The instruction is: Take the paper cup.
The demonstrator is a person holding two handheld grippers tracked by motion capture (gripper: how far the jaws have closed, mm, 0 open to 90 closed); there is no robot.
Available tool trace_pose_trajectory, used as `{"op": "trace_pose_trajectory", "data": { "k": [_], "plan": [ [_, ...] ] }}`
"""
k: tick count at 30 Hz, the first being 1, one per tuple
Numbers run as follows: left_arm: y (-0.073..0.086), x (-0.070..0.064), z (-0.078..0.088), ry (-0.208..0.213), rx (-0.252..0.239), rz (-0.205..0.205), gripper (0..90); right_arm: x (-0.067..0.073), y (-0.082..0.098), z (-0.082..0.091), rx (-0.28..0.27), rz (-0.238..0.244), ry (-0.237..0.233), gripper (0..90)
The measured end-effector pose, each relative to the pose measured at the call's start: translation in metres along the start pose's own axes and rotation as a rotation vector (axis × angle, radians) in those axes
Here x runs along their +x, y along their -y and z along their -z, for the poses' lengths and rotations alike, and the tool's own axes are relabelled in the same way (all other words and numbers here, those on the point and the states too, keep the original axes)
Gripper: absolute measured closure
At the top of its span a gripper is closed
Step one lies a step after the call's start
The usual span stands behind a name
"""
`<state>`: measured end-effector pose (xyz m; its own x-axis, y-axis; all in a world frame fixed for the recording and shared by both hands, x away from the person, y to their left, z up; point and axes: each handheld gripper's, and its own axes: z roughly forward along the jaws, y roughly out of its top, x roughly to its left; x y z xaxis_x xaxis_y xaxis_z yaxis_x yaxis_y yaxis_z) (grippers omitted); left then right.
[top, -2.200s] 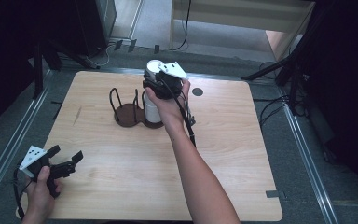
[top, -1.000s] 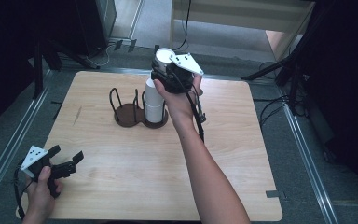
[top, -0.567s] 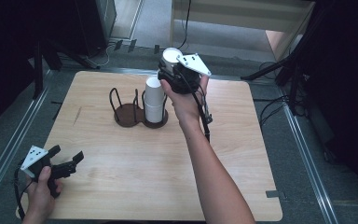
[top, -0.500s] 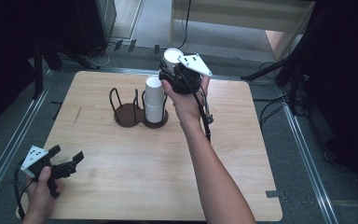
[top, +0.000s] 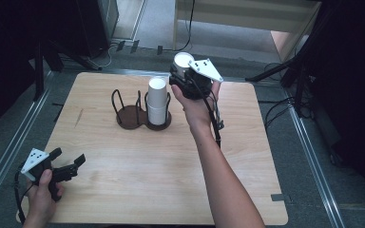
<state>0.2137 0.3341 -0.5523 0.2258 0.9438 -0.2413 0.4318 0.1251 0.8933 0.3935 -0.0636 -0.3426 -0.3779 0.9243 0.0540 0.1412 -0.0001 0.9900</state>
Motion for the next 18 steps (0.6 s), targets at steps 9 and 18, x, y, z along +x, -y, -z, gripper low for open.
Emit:
{"op": "trace_pose_trajectory", "data": {
  "k": [9,18],
  "plan": [
    [0.0,0.0,0.0,0.004,-0.001,0.002,0.0,-0.007,0.003,0.005,0.003,0.012,0.016,33.5],
    [0.0,0.0,0.0,0.005,0.0,0.001,0.0,-0.015,0.01,0.01,0.007,0.013,0.035,33.4]
  ]
}}
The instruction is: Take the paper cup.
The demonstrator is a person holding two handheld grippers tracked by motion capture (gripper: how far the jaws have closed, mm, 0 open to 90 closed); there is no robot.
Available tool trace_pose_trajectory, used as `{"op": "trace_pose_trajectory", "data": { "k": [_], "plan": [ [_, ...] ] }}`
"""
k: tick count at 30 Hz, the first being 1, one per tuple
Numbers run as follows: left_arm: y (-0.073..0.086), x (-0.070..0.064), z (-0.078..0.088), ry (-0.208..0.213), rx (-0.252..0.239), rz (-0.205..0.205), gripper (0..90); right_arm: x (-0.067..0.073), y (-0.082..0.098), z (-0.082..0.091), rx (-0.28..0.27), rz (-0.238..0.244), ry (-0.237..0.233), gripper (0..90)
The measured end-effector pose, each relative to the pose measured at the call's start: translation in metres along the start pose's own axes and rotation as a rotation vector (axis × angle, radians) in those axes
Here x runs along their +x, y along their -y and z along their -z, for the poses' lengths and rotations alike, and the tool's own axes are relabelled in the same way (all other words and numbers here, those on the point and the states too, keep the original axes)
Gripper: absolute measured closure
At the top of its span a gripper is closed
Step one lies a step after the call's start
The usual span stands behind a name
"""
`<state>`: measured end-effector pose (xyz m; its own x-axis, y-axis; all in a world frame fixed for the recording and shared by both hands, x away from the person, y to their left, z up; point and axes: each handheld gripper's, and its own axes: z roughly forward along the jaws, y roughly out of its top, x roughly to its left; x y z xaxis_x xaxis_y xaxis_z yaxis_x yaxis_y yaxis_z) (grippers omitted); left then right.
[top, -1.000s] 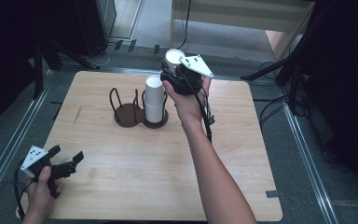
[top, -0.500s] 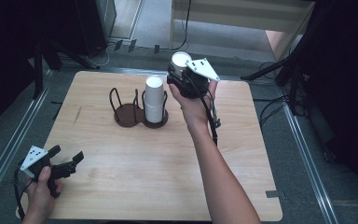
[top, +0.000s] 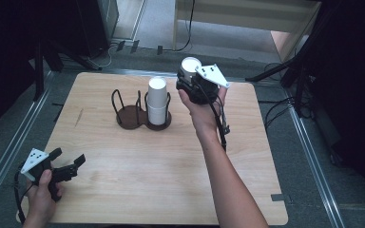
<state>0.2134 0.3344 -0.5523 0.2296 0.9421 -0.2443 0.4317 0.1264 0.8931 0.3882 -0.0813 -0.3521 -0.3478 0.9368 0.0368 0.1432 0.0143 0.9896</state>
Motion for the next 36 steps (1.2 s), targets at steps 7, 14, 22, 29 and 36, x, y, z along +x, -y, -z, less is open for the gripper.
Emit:
{"op": "trace_pose_trajectory", "data": {
  "k": [7,14,22,29,36],
  "plan": [
    [0.0,0.0,0.0,0.002,-0.004,0.001,0.0,-0.007,0.009,0.004,0.013,0.001,0.025,33.4],
    [0.0,0.0,0.001,0.004,-0.011,-0.002,0.0,-0.011,0.018,0.01,0.019,0.004,0.027,33.3],
    [-0.001,-0.001,0.003,0.002,-0.012,-0.009,0.0,-0.014,0.032,0.019,0.031,0.007,0.025,33.4],
    [-0.003,-0.004,0.004,0.003,-0.003,-0.034,0.0,-0.014,0.043,0.026,0.031,0.014,0.016,33.3],
    [-0.006,-0.009,0.004,0.006,-0.01,-0.042,0.0,-0.013,0.052,0.036,0.029,0.011,0.007,33.3]
  ]
}}
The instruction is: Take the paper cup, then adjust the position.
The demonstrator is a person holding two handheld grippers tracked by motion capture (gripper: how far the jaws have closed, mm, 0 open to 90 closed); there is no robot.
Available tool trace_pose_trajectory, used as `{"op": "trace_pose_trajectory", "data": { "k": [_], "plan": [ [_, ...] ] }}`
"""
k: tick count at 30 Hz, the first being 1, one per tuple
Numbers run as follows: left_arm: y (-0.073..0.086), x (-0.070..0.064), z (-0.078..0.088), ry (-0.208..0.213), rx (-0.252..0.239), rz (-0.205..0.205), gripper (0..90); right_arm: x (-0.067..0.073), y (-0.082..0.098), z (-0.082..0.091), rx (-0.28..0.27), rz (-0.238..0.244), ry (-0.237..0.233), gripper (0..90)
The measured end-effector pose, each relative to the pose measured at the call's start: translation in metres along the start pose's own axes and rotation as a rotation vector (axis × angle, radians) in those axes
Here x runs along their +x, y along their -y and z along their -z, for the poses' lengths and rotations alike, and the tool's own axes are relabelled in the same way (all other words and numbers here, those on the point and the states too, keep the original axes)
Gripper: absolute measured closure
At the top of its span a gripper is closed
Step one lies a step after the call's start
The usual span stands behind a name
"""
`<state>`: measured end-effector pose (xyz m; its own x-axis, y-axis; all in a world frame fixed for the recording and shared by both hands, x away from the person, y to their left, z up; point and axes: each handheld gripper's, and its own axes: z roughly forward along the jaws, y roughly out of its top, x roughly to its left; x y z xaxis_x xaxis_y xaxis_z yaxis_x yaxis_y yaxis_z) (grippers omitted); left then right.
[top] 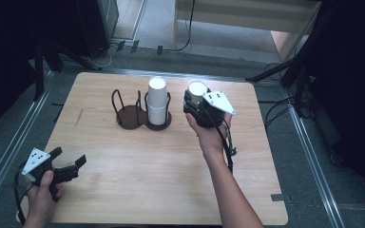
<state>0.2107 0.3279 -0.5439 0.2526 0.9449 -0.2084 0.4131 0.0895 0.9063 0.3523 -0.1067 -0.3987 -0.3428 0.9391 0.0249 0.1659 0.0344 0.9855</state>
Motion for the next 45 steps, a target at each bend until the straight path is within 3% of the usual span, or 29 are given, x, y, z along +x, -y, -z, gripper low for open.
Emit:
{"op": "trace_pose_trajectory", "data": {
  "k": [4,6,11,17,23,25,27,30,32,34,37,45],
  "plan": [
    [-0.004,-0.008,-0.003,0.028,-0.004,0.001,0.0,-0.002,0.003,0.007,-0.002,-0.001,-0.001,33.3],
    [-0.008,-0.015,-0.006,0.056,-0.003,-0.018,0.0,-0.003,0.004,0.01,-0.002,-0.002,-0.004,33.3],
    [-0.015,-0.035,-0.016,0.058,-0.007,-0.054,0.0,-0.006,0.006,0.017,0.011,0.004,-0.008,33.2],
    [-0.026,-0.057,-0.03,0.097,-0.043,-0.111,0.6,-0.01,0.008,0.024,0.01,-0.007,-0.021,33.2],
    [-0.04,-0.076,-0.045,0.152,-0.055,-0.115,0.7,-0.01,0.008,0.025,0.023,-0.017,-0.039,33.2],
    [-0.046,-0.081,-0.05,0.177,-0.075,-0.101,6.9,-0.009,0.008,0.024,0.033,-0.016,-0.043,33.2],
    [-0.05,-0.088,-0.056,0.167,-0.096,-0.116,14.3,-0.007,0.009,0.023,0.035,-0.019,-0.058,33.1],
    [-0.059,-0.096,-0.063,0.19,-0.092,-0.123,13.4,-0.006,0.008,0.022,0.031,-0.036,-0.071,33.2],
    [-0.066,-0.101,-0.065,0.23,-0.058,-0.101,12.0,-0.005,0.007,0.021,0.035,-0.032,-0.079,33.2],
    [-0.071,-0.106,-0.069,0.273,-0.031,-0.097,1.9,-0.005,0.005,0.02,0.036,-0.03,-0.083,33.2],
    [-0.074,-0.112,-0.075,0.281,-0.026,-0.099,0.0,-0.005,0.0,0.022,0.024,-0.03,-0.1,33.2],
    [-0.083,-0.136,-0.088,0.304,-0.061,-0.154,0.0,-0.003,-0.004,0.031,0.033,-0.035,-0.119,33.2]
  ]
}}
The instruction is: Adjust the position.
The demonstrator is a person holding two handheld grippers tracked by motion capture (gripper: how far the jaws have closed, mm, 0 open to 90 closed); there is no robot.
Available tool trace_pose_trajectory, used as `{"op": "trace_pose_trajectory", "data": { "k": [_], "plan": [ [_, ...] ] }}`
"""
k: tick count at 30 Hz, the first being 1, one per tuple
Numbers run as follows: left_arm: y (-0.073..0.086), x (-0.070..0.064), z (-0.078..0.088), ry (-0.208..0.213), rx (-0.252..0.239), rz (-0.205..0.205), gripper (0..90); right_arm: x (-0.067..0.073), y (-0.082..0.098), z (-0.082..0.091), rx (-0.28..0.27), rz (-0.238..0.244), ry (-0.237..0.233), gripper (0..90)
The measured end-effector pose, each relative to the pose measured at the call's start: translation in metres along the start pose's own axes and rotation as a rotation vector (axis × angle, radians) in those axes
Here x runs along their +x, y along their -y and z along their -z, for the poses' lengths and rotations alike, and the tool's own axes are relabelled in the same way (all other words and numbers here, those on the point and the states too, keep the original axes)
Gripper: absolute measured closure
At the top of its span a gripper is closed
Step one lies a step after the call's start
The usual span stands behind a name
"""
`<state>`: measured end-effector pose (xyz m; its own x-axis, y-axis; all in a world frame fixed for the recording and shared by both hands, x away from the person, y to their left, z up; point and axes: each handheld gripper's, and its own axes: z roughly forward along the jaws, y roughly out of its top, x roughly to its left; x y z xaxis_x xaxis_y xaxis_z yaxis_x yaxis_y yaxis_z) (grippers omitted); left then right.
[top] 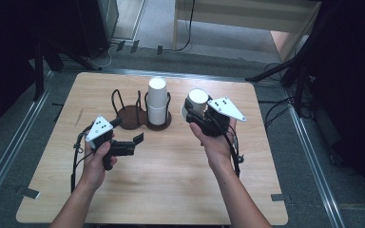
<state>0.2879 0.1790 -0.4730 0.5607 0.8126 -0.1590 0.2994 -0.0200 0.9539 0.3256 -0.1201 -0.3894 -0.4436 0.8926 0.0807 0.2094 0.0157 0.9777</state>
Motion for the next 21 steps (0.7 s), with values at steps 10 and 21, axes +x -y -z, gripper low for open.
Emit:
{"op": "trace_pose_trajectory", "data": {
  "k": [10,21],
  "plan": [
    [-0.002,-0.007,-0.013,0.048,-0.014,-0.025,0.0,0.011,-0.001,0.003,-0.02,-0.018,-0.016,33.2],
    [0.006,-0.017,-0.021,0.073,-0.022,-0.064,0.0,0.027,0.01,0.006,-0.043,-0.077,-0.019,33.3]
  ]
}}
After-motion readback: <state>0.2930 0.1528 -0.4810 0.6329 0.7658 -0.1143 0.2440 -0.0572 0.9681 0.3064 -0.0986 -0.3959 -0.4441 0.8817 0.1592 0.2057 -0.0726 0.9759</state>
